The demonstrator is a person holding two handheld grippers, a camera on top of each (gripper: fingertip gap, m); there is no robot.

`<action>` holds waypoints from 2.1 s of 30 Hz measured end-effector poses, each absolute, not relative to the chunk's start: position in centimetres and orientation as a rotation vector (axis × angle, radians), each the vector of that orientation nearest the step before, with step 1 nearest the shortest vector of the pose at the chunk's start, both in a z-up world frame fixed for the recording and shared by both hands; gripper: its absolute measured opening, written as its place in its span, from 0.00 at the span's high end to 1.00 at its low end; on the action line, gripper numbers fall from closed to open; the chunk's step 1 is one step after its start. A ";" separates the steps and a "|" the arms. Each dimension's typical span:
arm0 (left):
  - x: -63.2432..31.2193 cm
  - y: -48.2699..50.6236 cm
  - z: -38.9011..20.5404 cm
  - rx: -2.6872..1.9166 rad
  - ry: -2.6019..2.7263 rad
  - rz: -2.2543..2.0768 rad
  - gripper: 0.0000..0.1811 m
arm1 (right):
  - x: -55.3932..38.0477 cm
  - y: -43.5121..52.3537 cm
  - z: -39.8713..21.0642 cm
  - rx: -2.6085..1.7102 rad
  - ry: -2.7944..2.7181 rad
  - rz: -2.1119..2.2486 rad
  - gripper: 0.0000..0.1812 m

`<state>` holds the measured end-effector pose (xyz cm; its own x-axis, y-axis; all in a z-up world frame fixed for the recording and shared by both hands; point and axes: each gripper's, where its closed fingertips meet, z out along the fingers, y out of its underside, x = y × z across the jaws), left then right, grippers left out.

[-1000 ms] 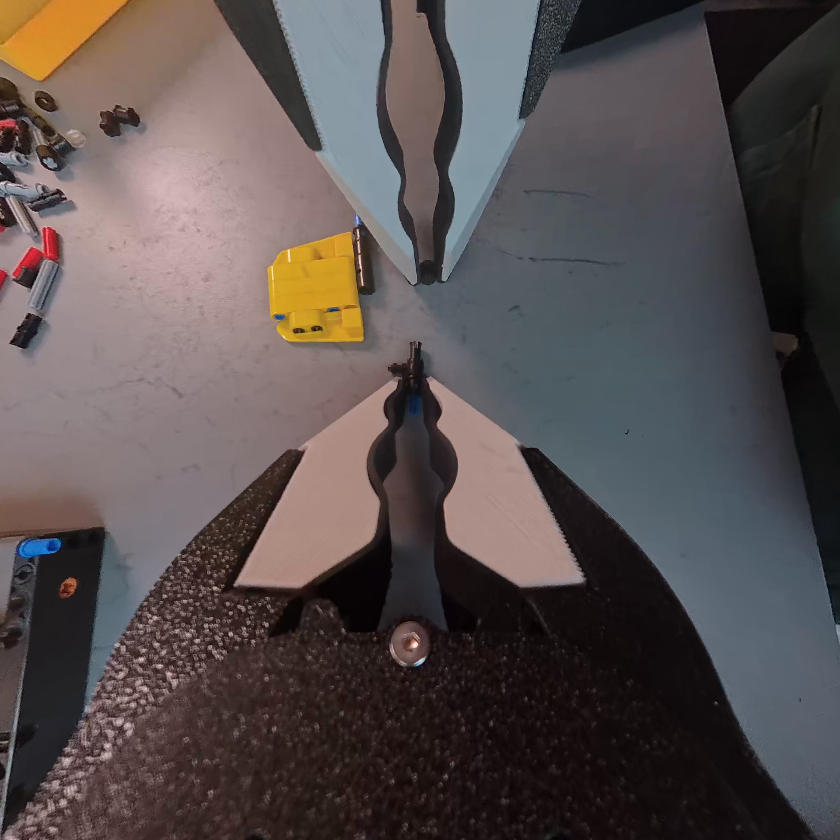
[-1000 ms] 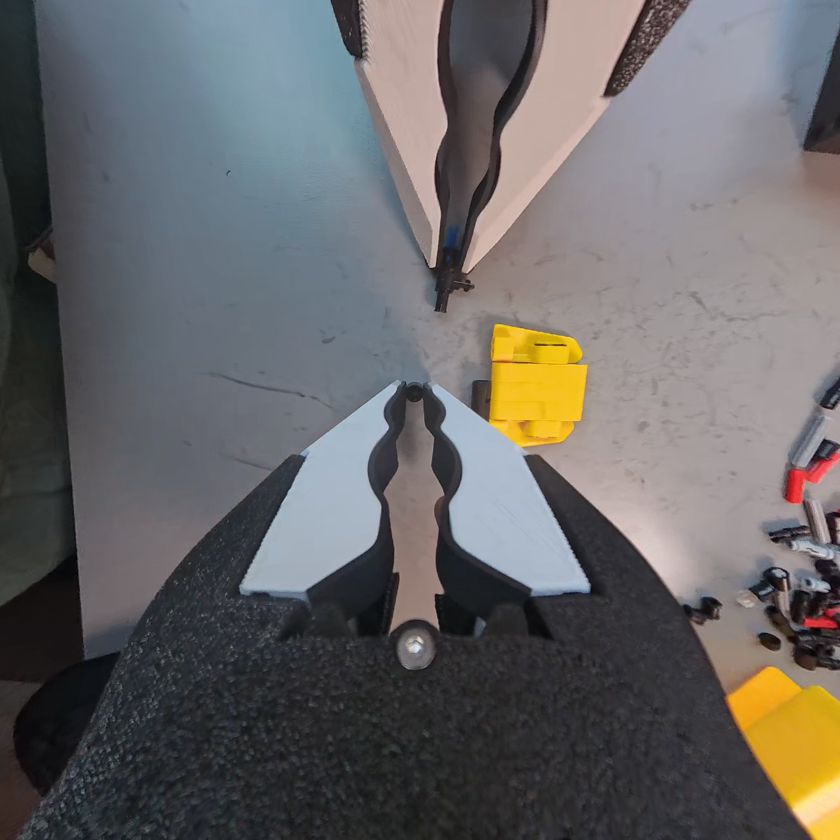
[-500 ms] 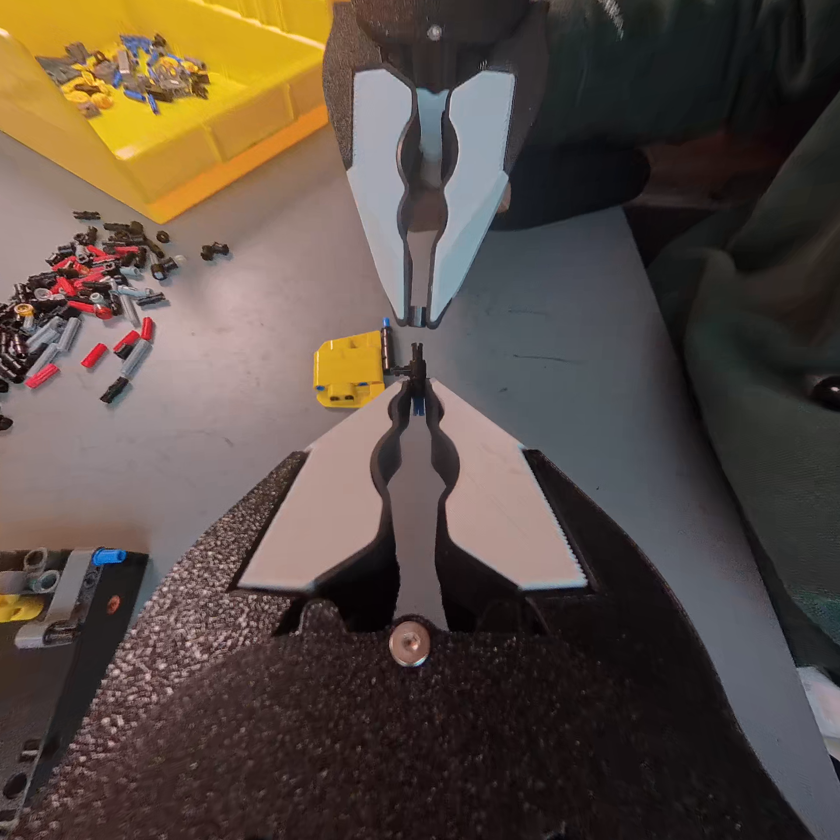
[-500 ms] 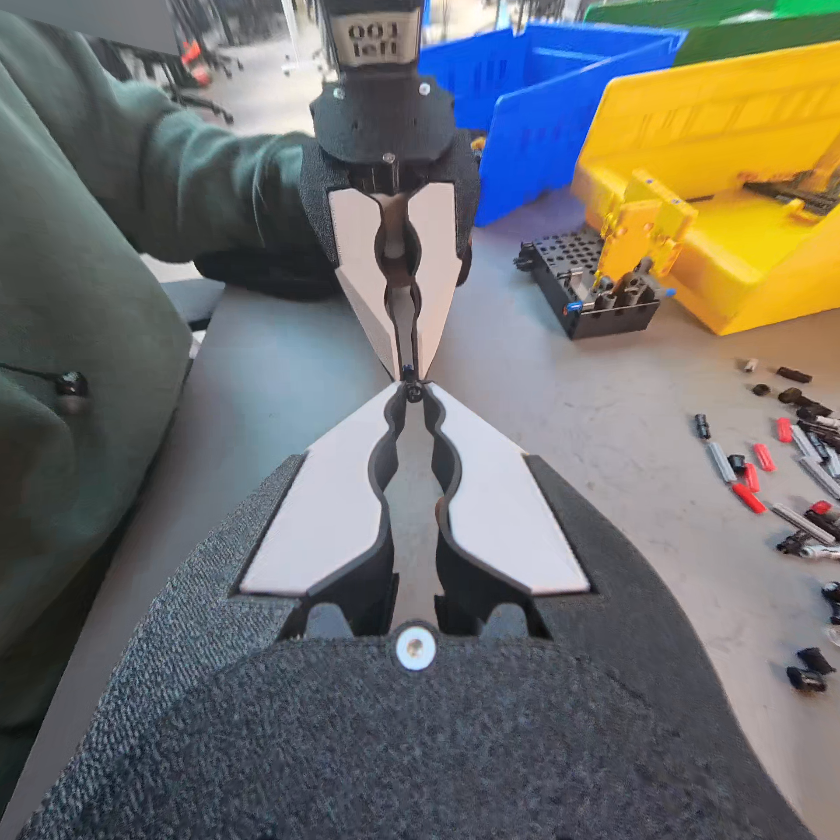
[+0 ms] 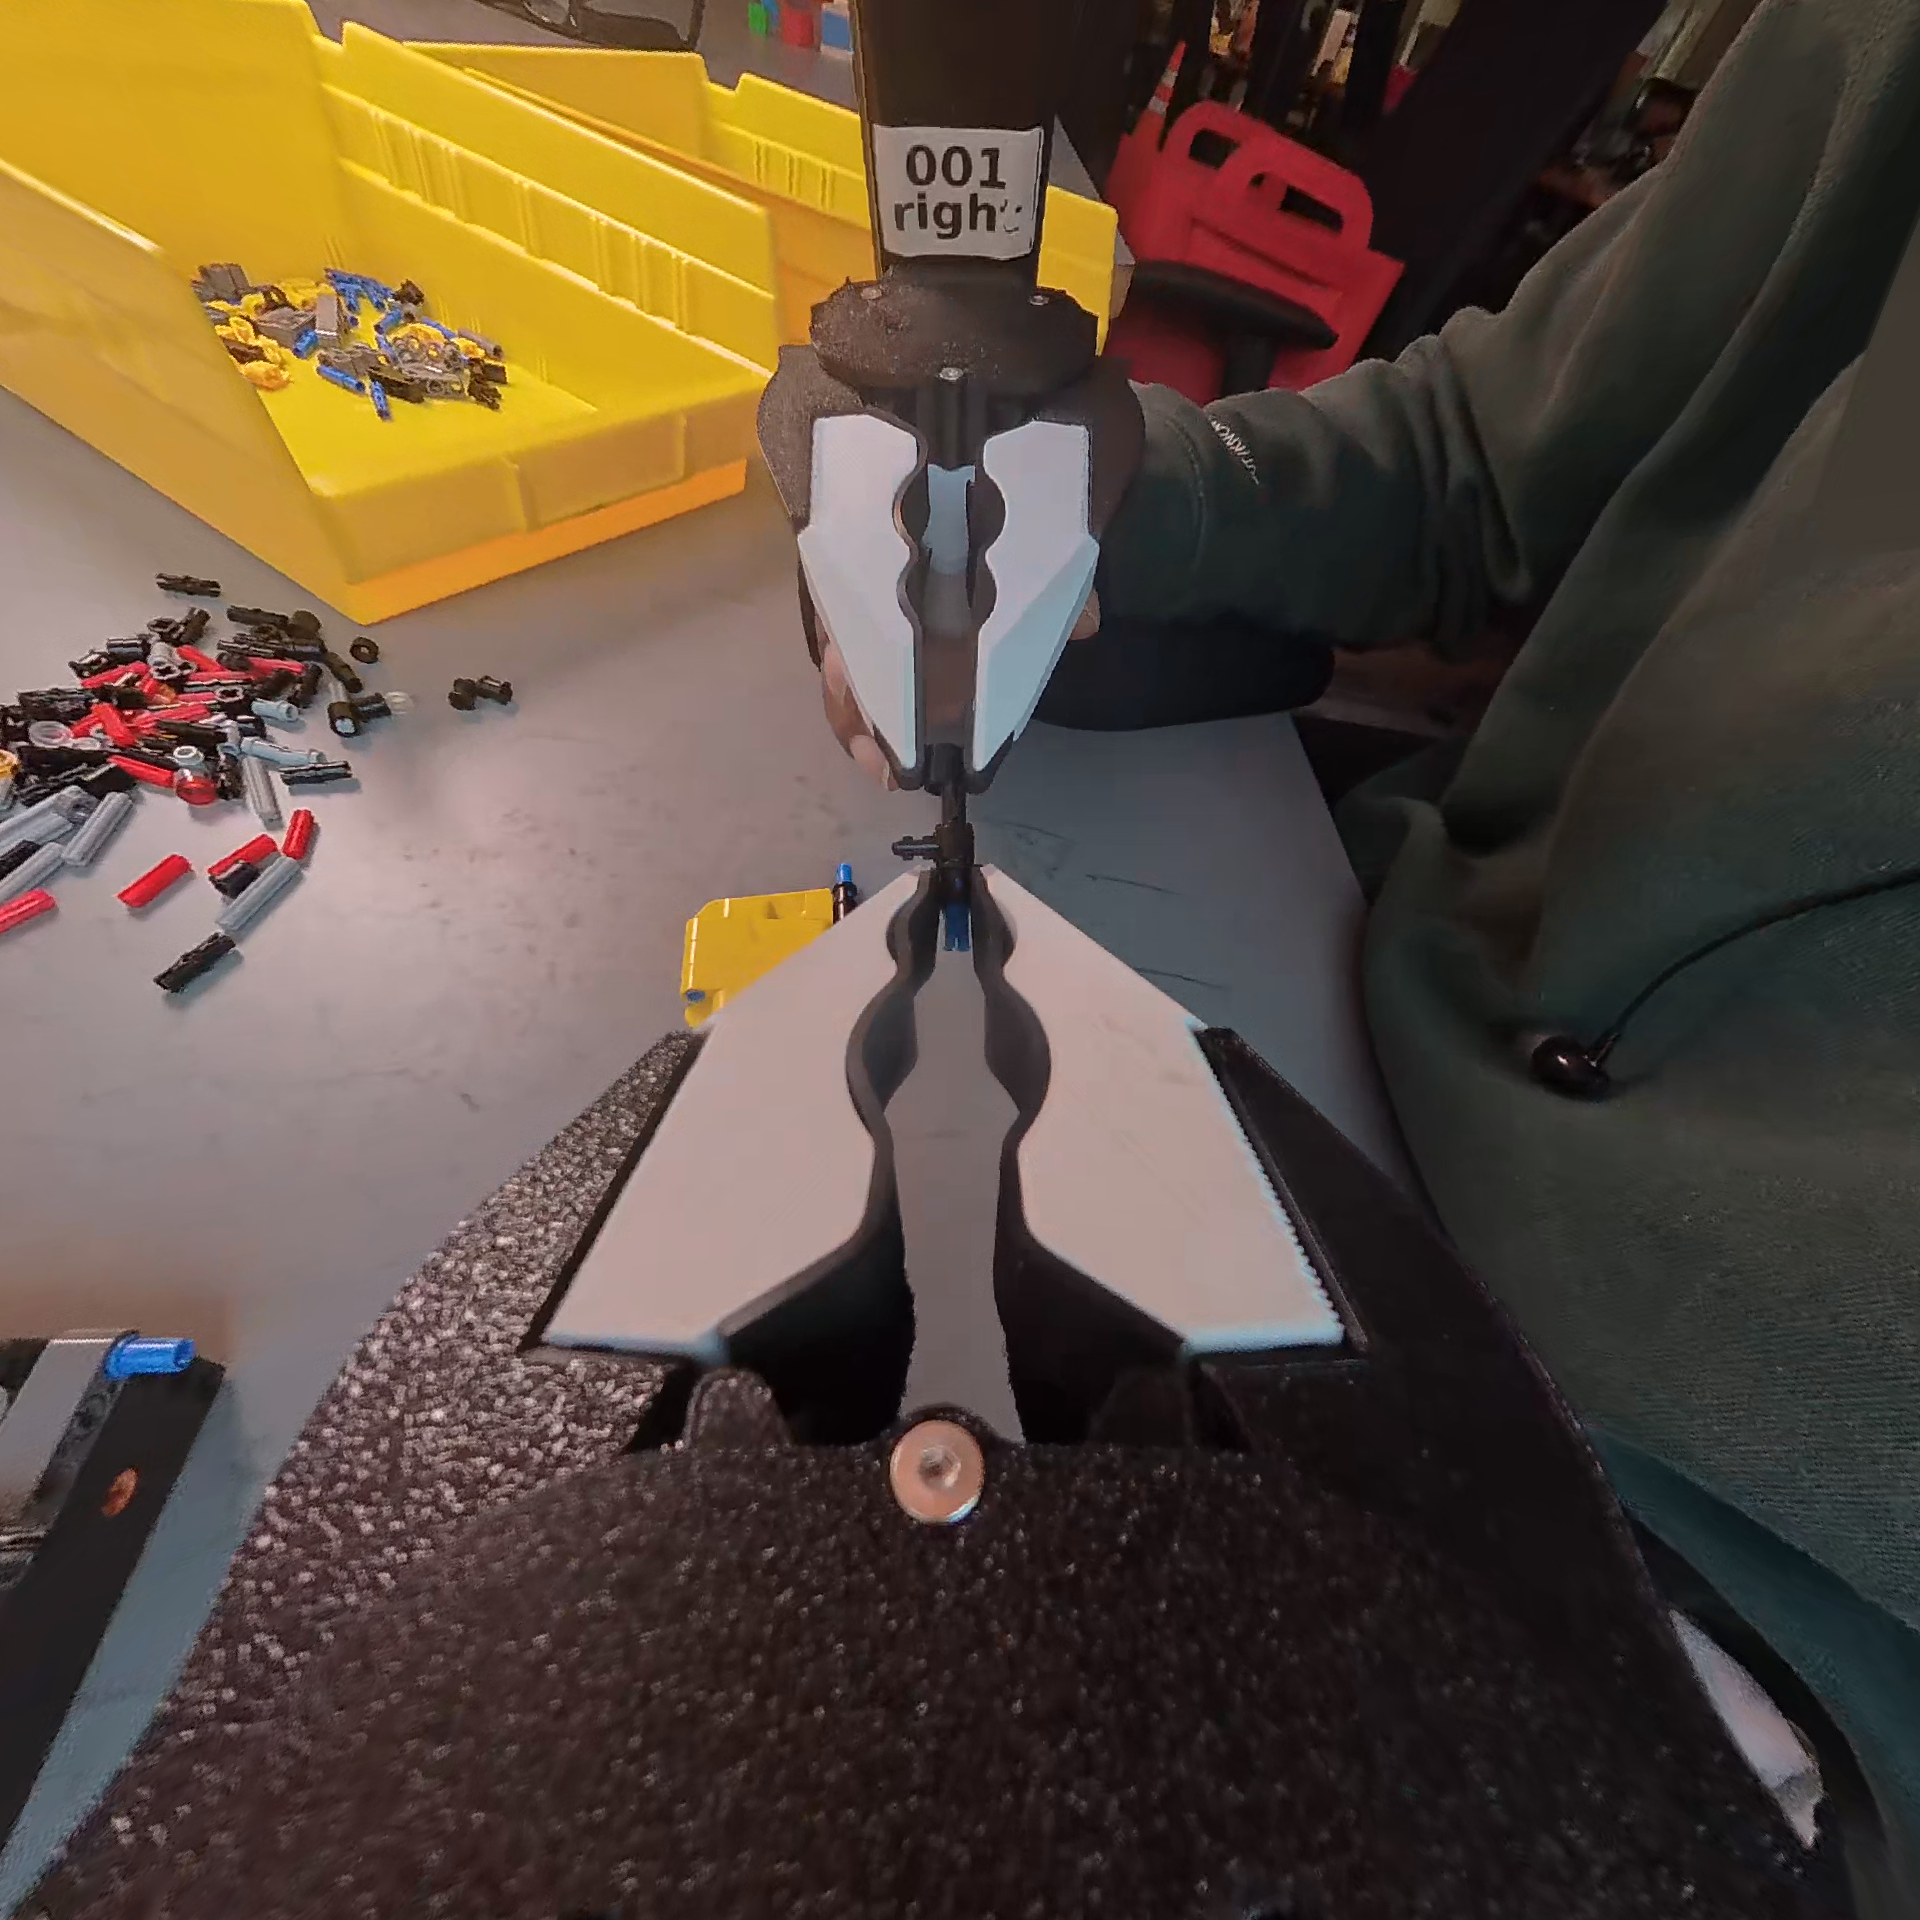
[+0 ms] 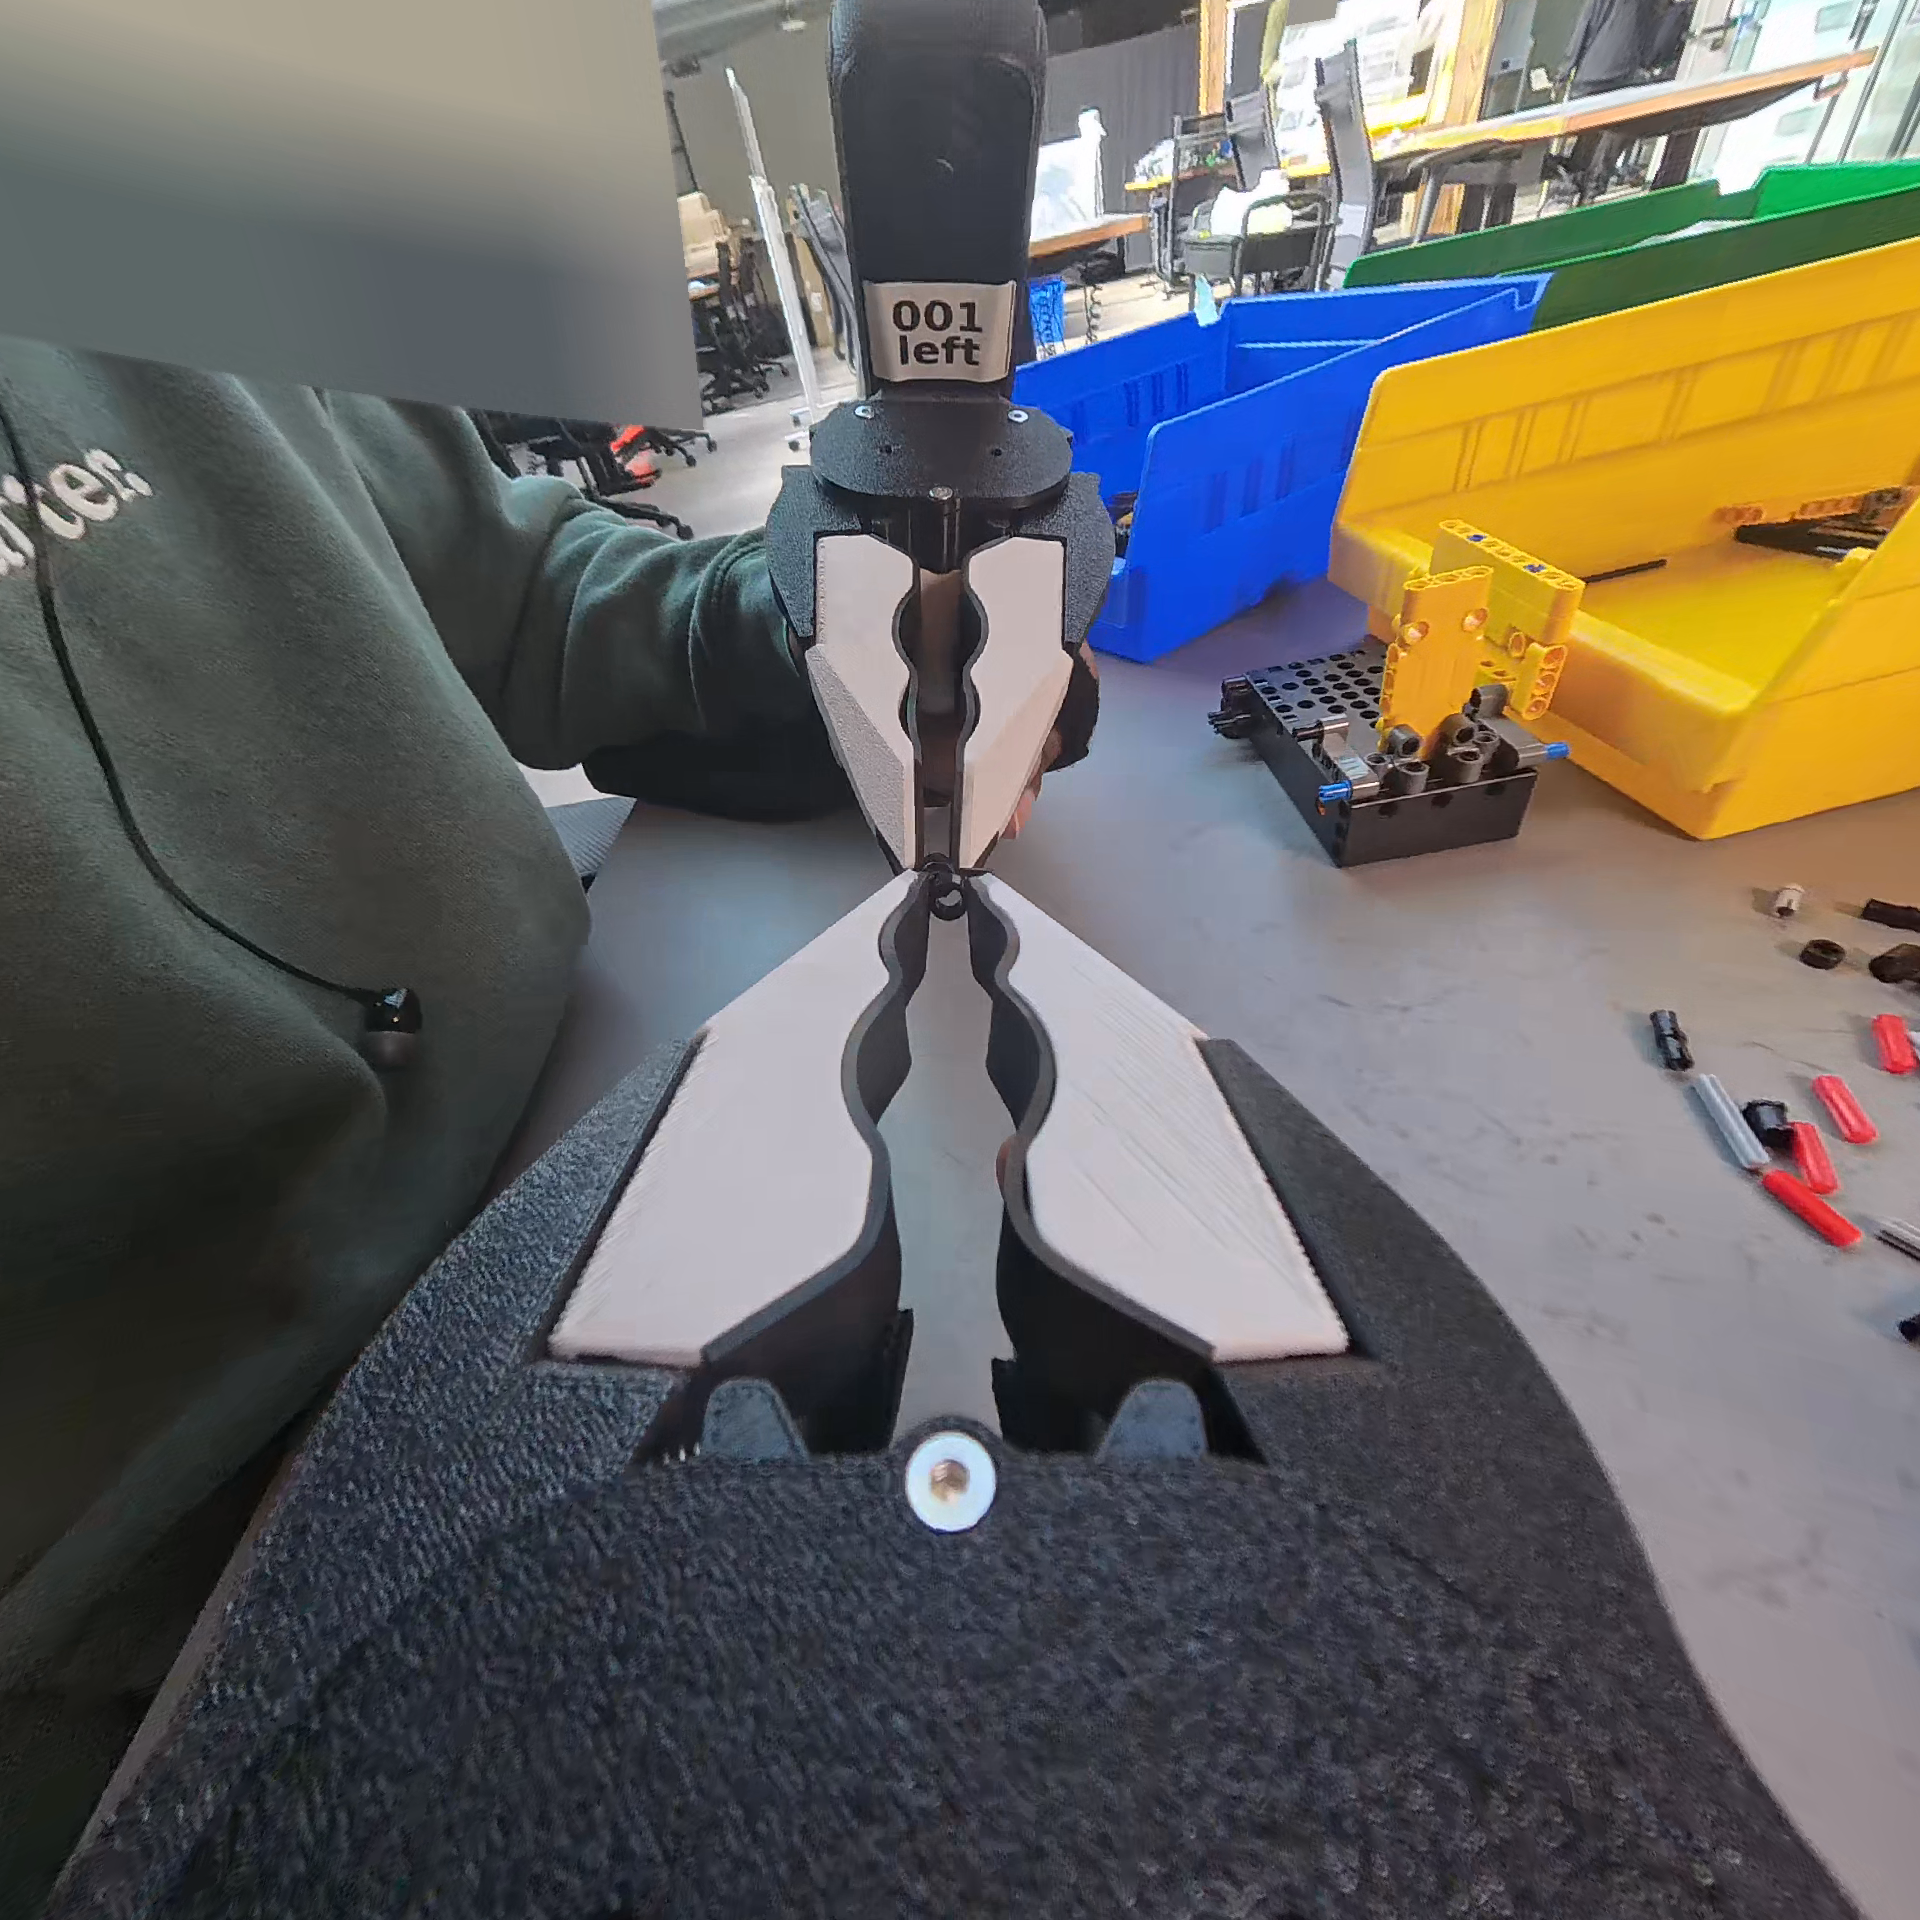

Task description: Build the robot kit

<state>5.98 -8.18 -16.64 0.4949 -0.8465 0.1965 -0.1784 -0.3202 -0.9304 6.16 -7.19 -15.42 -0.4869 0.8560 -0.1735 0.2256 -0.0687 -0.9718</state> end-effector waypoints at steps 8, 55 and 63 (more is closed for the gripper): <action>6.1 -8.5 -16.0 -1.780 0.841 -0.931 0.97 | 6.2 -7.7 -14.6 -1.160 -1.649 1.748 0.97; 6.9 -8.4 -15.4 -1.789 0.606 -1.279 0.98 | 6.4 -8.0 -15.0 -1.154 -1.749 1.649 0.97; 6.9 -8.4 -15.9 -1.802 0.659 -1.204 0.98 | 6.4 -8.1 -15.4 -1.178 -1.772 1.657 0.97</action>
<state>6.87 -8.39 -15.91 0.3976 -0.7880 0.4701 0.0291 -0.5012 -0.8648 6.38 -8.08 -15.40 -0.5394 0.8106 -0.2279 0.2818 -0.0814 -0.9560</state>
